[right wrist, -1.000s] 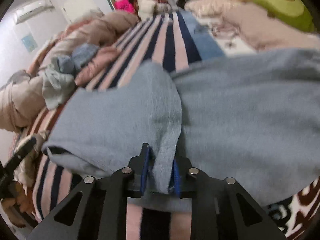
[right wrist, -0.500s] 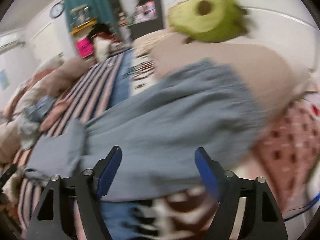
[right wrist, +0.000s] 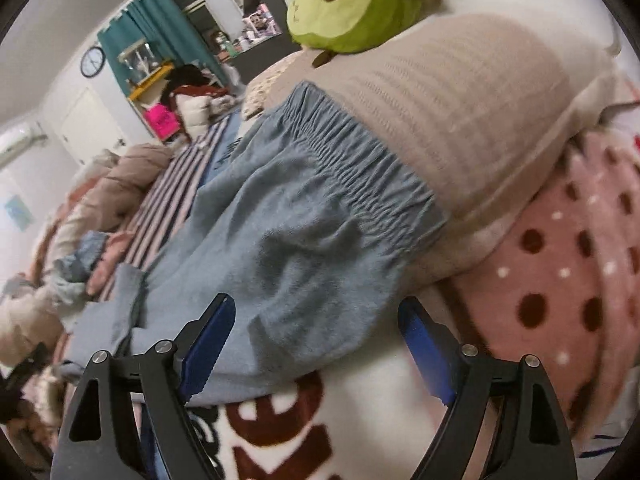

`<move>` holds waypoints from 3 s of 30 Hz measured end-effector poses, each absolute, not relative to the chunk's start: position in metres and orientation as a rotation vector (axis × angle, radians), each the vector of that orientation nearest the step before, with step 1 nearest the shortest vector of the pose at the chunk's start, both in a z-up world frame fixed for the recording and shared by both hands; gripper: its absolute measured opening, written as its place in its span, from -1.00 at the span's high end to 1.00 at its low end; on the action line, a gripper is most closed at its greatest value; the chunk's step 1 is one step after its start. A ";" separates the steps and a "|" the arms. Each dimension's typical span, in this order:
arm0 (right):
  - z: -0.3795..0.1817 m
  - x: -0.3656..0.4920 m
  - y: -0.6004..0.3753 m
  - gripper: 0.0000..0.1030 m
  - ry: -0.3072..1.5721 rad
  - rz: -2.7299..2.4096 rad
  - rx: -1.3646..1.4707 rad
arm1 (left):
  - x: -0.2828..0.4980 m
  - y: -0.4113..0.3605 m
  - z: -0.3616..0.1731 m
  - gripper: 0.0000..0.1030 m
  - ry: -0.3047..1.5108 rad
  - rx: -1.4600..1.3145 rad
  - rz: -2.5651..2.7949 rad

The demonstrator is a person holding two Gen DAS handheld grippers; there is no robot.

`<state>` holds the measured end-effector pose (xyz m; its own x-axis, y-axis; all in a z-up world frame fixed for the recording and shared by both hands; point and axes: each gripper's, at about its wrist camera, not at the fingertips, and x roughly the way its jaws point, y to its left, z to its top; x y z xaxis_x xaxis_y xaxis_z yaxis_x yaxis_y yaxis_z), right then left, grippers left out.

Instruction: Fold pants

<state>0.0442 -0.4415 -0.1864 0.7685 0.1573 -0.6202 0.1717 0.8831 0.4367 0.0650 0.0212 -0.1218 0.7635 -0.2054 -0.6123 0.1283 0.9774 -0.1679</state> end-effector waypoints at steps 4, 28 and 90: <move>-0.185 0.043 -0.436 0.05 0.672 0.019 0.511 | 0.066 0.019 -0.122 -0.24 0.685 -0.122 -0.171; -0.083 0.077 -0.299 0.87 0.524 0.279 0.192 | 0.043 0.063 -0.105 -0.24 0.585 -0.175 -0.108; -0.170 0.046 -0.214 0.18 0.700 0.653 0.043 | 0.122 -0.016 -0.147 -0.29 0.905 -0.341 -0.509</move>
